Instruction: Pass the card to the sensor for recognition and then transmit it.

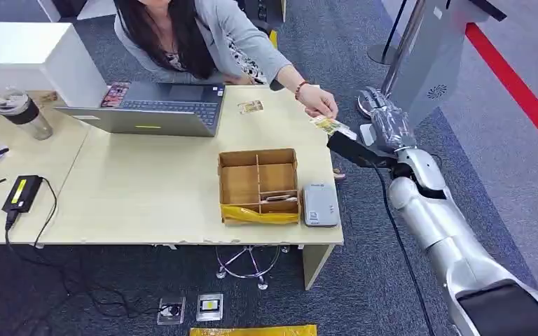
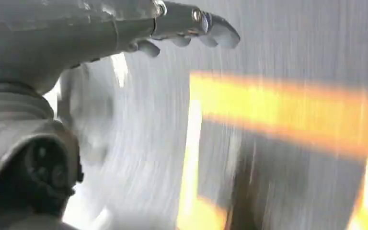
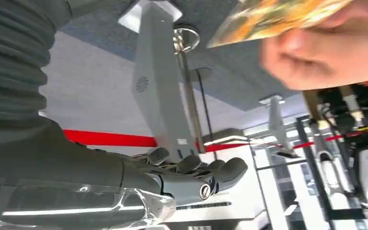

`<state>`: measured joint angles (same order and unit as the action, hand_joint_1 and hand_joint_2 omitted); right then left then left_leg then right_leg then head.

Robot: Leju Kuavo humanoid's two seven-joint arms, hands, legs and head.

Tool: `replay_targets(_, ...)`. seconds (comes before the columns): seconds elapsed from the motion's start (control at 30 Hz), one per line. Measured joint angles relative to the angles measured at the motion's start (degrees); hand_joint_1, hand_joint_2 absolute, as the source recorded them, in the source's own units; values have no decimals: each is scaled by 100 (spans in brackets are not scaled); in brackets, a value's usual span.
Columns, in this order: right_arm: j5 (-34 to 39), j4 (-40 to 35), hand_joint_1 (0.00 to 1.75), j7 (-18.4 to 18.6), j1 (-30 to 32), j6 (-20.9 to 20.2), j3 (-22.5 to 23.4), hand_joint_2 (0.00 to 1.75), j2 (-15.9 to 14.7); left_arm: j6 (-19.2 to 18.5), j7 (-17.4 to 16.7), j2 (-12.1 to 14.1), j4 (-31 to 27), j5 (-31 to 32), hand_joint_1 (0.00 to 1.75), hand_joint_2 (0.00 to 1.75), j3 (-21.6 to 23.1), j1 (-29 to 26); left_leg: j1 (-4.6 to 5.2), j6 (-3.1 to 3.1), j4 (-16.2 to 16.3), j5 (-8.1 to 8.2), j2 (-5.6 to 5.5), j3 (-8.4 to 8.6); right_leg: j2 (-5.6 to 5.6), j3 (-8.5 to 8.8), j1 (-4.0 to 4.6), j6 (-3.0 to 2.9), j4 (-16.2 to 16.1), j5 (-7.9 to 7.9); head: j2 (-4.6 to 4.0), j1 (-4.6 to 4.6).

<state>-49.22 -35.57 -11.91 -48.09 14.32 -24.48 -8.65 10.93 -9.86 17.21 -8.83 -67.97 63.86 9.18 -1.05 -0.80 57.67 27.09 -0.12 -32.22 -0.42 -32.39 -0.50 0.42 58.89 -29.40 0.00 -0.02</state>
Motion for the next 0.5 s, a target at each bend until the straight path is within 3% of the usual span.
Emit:
replay_targets(0.03, 0, -49, 0, 11, 25, -2, -7, 175, -13, 207, -24, 145, 9, -2, 0, 0, 26, -1, 0, 0, 0, 0, 4, -1, 7, -5, 0, -2, 2, 0, 0, 2)
replay_targets(0.1, 0, -84, 0, 17, 38, 15, -24, 175, -42, -12, -57, 418, 64, -11, 0, 0, 75, 15, 8, -3, -4, -2, 4, -1, 11, -10, -8, -6, 5, 0, 0, -2)
replay_targets(0.5, 13, -172, 0, -37, 62, 238, -245, 175, 33, 45, -96, 670, 59, -131, 0, 0, 234, 66, 10, -6, -1, -4, 4, -9, 10, -11, -9, -8, 6, 0, 0, 6)
